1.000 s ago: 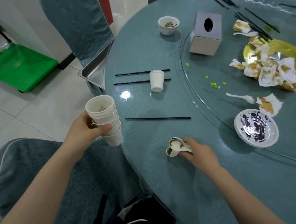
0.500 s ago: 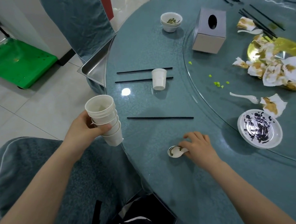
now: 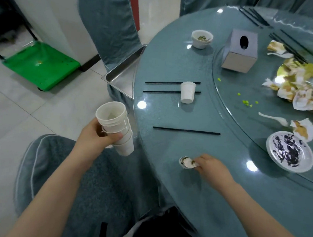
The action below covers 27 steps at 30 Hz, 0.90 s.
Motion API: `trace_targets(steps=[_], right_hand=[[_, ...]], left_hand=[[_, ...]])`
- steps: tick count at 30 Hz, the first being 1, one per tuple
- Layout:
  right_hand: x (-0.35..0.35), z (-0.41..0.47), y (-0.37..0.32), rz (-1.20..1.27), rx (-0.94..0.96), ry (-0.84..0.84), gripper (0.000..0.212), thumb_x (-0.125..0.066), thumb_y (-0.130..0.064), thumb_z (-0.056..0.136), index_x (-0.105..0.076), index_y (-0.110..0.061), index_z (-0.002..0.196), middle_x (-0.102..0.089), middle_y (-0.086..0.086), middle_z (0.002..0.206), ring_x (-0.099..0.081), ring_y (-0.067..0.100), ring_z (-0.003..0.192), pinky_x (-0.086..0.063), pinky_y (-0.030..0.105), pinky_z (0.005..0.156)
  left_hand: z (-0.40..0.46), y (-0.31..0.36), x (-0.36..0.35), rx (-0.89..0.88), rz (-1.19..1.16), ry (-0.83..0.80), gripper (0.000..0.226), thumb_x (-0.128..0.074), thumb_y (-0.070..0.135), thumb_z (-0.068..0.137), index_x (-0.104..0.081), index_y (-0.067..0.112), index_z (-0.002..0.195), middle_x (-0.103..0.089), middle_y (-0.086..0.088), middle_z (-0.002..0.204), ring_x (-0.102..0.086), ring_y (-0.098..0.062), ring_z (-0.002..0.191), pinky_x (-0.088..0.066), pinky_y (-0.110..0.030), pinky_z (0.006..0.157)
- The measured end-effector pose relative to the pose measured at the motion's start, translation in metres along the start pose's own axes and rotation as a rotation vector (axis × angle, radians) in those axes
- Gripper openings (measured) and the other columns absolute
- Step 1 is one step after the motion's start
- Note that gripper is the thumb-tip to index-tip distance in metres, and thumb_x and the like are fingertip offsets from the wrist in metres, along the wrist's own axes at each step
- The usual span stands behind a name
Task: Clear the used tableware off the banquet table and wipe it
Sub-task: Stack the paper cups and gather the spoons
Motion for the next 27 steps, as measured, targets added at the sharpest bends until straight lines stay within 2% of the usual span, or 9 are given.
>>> trace_targets(steps=[3, 7, 9, 11, 15, 19, 22, 24, 27], right_hand=[[0.008, -0.005, -0.035, 0.056, -0.013, 0.041, 0.019, -0.052, -0.030, 0.094, -0.061, -0.019, 0.107, -0.062, 0.002, 0.104, -0.060, 0.026, 0.098, -0.044, 0.035, 0.076], [0.029, -0.017, -0.090, 0.104, -0.022, 0.168, 0.018, -0.054, -0.033, 0.094, -0.060, -0.019, 0.103, -0.067, 0.000, 0.095, -0.061, 0.025, 0.090, -0.040, 0.033, 0.065], [0.043, -0.026, -0.126, 0.162, -0.021, 0.239, 0.017, -0.056, -0.031, 0.093, -0.061, -0.019, 0.104, -0.068, 0.001, 0.093, -0.061, 0.027, 0.088, -0.040, 0.033, 0.064], [0.057, -0.030, -0.160, 0.192, -0.003, 0.286, 0.017, -0.057, -0.028, 0.093, -0.062, -0.018, 0.106, -0.068, 0.002, 0.095, -0.061, 0.027, 0.089, -0.040, 0.033, 0.068], [0.095, -0.027, -0.243, 0.195, 0.073, 0.384, 0.015, -0.060, -0.025, 0.091, -0.064, -0.017, 0.104, -0.069, 0.002, 0.094, -0.061, 0.026, 0.087, -0.030, 0.027, 0.063], [0.124, -0.018, -0.321, 0.250, 0.088, 0.441, 0.018, -0.062, -0.022, 0.090, -0.065, -0.019, 0.107, -0.071, 0.004, 0.093, -0.063, 0.027, 0.086, -0.042, 0.031, 0.069], [0.134, 0.001, -0.370, 0.248, 0.128, 0.386, 0.018, -0.061, -0.025, 0.091, -0.064, -0.022, 0.108, -0.071, 0.002, 0.094, -0.063, 0.024, 0.086, -0.045, 0.030, 0.071], [0.142, 0.015, -0.396, 0.252, 0.158, 0.359, 0.016, -0.061, -0.027, 0.091, -0.063, -0.025, 0.106, -0.070, 0.001, 0.092, -0.062, 0.022, 0.084, -0.048, 0.031, 0.071], [0.154, 0.039, -0.426, 0.275, 0.210, 0.353, 0.017, -0.062, -0.027, 0.089, -0.063, -0.026, 0.106, -0.070, -0.001, 0.095, -0.062, 0.021, 0.084, -0.050, 0.034, 0.074]], left_hand=[[-0.013, 0.009, 0.027, -0.039, -0.029, -0.004, 0.048, -0.082, 0.017, 0.069, -0.062, 0.034, 0.109, -0.071, 0.013, 0.104, -0.067, -0.006, 0.095, -0.051, -0.028, 0.078], [-0.034, 0.028, 0.078, -0.117, -0.111, -0.022, 0.071, -0.085, 0.037, 0.051, -0.061, 0.028, 0.117, -0.070, 0.005, 0.113, -0.064, -0.016, 0.106, -0.050, -0.041, 0.092], [-0.047, 0.037, 0.114, -0.164, -0.122, -0.032, 0.073, -0.089, 0.043, 0.047, -0.062, 0.035, 0.114, -0.069, 0.006, 0.114, -0.064, -0.014, 0.107, -0.048, -0.041, 0.093], [-0.055, 0.042, 0.146, -0.203, -0.138, -0.035, 0.067, -0.087, 0.043, 0.050, -0.062, 0.037, 0.113, -0.069, 0.006, 0.114, -0.064, -0.014, 0.107, -0.048, -0.041, 0.093], [-0.069, 0.043, 0.218, -0.237, -0.163, -0.015, 0.074, -0.085, 0.041, 0.051, -0.061, 0.025, 0.119, -0.069, 0.001, 0.114, -0.064, -0.018, 0.107, -0.050, -0.044, 0.093], [-0.087, 0.040, 0.282, -0.242, -0.162, 0.017, 0.075, -0.084, 0.038, 0.052, -0.060, 0.020, 0.121, -0.069, -0.001, 0.113, -0.065, -0.019, 0.106, -0.051, -0.044, 0.092], [-0.095, 0.040, 0.324, -0.239, -0.179, 0.071, 0.071, -0.091, 0.031, 0.050, -0.062, 0.027, 0.115, -0.070, 0.003, 0.108, -0.066, -0.014, 0.102, -0.052, -0.039, 0.088], [-0.094, 0.041, 0.343, -0.238, -0.181, 0.094, 0.068, -0.088, 0.035, 0.047, -0.062, 0.032, 0.110, -0.071, 0.006, 0.106, -0.066, -0.012, 0.100, -0.051, -0.036, 0.085], [-0.084, 0.040, 0.370, -0.239, -0.195, 0.169, 0.064, -0.091, 0.020, 0.052, -0.063, 0.030, 0.109, -0.072, 0.006, 0.103, -0.067, -0.013, 0.098, -0.051, -0.031, 0.081]])
Point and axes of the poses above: each hand's wrist, its own z-axis towards the middle knuckle, its own x-axis out of the back of the hand, y = z × x, the point moved 8 cm from there along z, towards the middle knuckle
